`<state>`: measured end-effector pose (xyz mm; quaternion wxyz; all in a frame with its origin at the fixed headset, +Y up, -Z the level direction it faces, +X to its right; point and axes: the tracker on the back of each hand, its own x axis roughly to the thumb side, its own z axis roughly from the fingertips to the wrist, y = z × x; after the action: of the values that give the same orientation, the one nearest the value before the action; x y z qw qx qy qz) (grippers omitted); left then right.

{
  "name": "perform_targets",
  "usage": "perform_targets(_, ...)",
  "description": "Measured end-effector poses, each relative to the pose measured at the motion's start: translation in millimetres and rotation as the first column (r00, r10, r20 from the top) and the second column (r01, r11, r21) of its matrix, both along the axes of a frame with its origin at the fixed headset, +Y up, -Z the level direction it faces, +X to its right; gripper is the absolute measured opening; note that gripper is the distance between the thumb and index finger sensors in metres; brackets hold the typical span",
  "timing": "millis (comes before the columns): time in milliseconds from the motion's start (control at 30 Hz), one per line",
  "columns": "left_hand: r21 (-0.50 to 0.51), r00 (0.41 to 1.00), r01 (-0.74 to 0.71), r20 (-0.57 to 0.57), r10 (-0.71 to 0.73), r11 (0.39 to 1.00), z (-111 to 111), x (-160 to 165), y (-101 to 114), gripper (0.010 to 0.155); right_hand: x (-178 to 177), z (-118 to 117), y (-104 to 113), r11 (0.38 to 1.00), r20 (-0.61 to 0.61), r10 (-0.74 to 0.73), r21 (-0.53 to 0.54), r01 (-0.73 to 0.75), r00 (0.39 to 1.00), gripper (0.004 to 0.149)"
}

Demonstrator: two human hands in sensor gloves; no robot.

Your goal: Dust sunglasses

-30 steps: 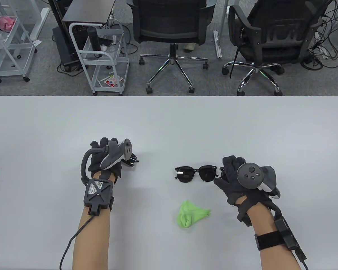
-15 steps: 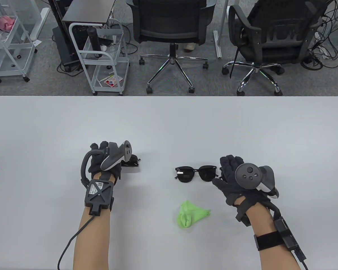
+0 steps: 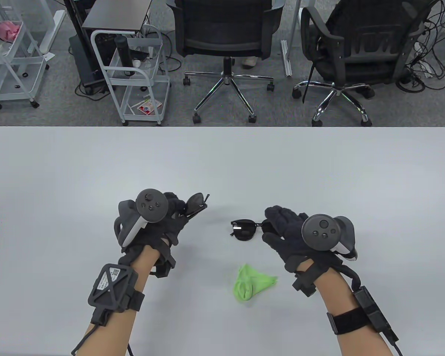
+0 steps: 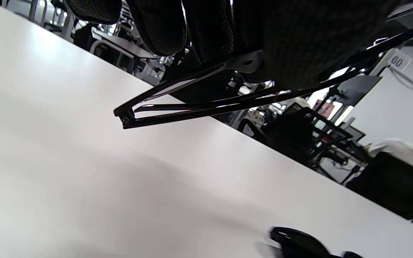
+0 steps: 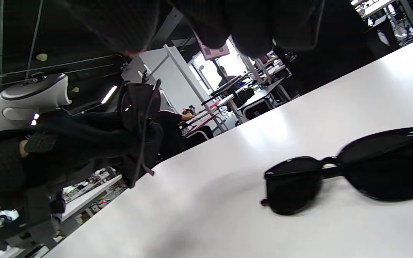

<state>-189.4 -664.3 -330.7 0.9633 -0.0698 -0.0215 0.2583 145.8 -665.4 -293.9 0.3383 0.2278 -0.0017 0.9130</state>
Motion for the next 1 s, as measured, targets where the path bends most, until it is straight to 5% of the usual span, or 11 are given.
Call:
perform_targets(233, -0.051, 0.965, -0.262, -0.035, 0.26, 0.964, 28.7, 29.9, -9.7, 0.051, -45.4, -1.7, 5.1, 0.999, 0.019, -0.017, -0.052, 0.018, 1.0, 0.062)
perform_targets(433, -0.091, 0.968, -0.241, 0.044, 0.245, 0.966, 34.6, 54.5, -29.3, 0.052, -56.3, -12.8, -9.5, 0.969, 0.084, -0.153, -0.182, 0.167, 0.985, 0.063)
perform_targets(600, 0.006, 0.975, -0.21, 0.077, 0.209, 0.978, 40.8, 63.9, -27.0, 0.056, -47.8, -13.3, -16.2, 0.961, 0.115, -0.233, -0.128, 0.247, 0.966, 0.047)
perform_targets(867, -0.148, 0.936, -0.179, 0.281, 0.214, 0.973, 37.5, 66.7, -43.1, 0.089, -40.7, -9.9, -11.4, 0.962, 0.085, -0.255, -0.08, 0.262, 0.963, 0.042)
perform_targets(1000, -0.137, 0.934, -0.178, 0.289, 0.211, 0.974, 37.6, 69.2, -41.8, 0.086, -36.0, -8.5, -12.5, 0.957, 0.074, -0.265, -0.098, 0.272, 0.961, 0.043)
